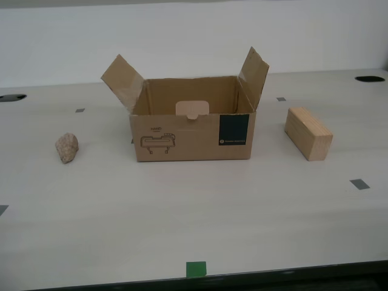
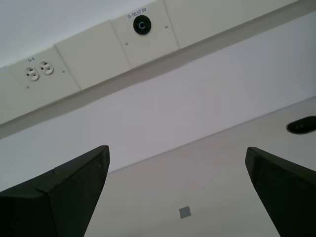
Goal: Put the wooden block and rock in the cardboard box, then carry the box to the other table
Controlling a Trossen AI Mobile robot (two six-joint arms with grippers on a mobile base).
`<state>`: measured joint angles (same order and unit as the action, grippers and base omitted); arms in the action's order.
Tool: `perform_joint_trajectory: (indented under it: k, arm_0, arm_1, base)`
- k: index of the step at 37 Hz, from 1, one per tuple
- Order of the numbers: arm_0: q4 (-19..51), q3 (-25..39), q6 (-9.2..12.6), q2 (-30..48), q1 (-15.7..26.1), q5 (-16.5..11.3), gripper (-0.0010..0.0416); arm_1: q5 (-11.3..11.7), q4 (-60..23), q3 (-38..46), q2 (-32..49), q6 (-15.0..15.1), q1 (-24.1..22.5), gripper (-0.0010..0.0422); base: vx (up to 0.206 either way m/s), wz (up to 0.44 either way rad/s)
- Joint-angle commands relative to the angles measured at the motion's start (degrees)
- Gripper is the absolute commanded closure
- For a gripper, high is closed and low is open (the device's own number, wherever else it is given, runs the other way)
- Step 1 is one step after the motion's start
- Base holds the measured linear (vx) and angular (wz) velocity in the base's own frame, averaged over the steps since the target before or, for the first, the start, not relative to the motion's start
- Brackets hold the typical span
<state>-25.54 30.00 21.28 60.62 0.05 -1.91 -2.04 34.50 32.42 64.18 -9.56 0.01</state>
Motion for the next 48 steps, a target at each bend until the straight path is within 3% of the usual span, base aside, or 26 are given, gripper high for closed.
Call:
perform_joint_trajectory:
  k: [1,4,10,16,18,48]
  arm_0:
    - [1.7,0.04,0.42,-0.02,0.0,-0.15,0.0017]
    - [2.51,0.04,0.37,-0.02,0.0,-0.15,0.0001]
    - [2.49,0.04,-0.72,-0.02,0.0,-0.2,0.0011]
    - [2.47,0.04,-7.21,-0.02,0.0,-0.33,0.0008]
    - [2.45,0.04,-8.24,-0.02,0.0,-0.48,0.0009]
    - [2.1,0.04,-7.8,-0.04,0.0,-0.57,0.0007]
  arm_1:
    - [-0.52,0.28,0.04,-0.02,-0.11,0.02,0.002]
    - [-1.31,0.28,0.04,-0.02,-0.09,0.0,0.001]
    - [-1.9,0.28,0.04,-0.02,1.16,0.0,0.0016]
    - [-1.92,0.28,0.04,-0.02,4.31,0.02,0.0015]
    - [-1.92,0.28,0.04,-0.02,5.14,0.0,0.0016]
    - [-1.42,0.31,0.04,-0.02,5.09,0.02,0.0016]
  base:
    - [0.0,0.0]
    - [0.0,0.0]
    - [0.0,0.0]
    - [0.0,0.0]
    - [0.0,0.0]
    - [0.0,0.0]
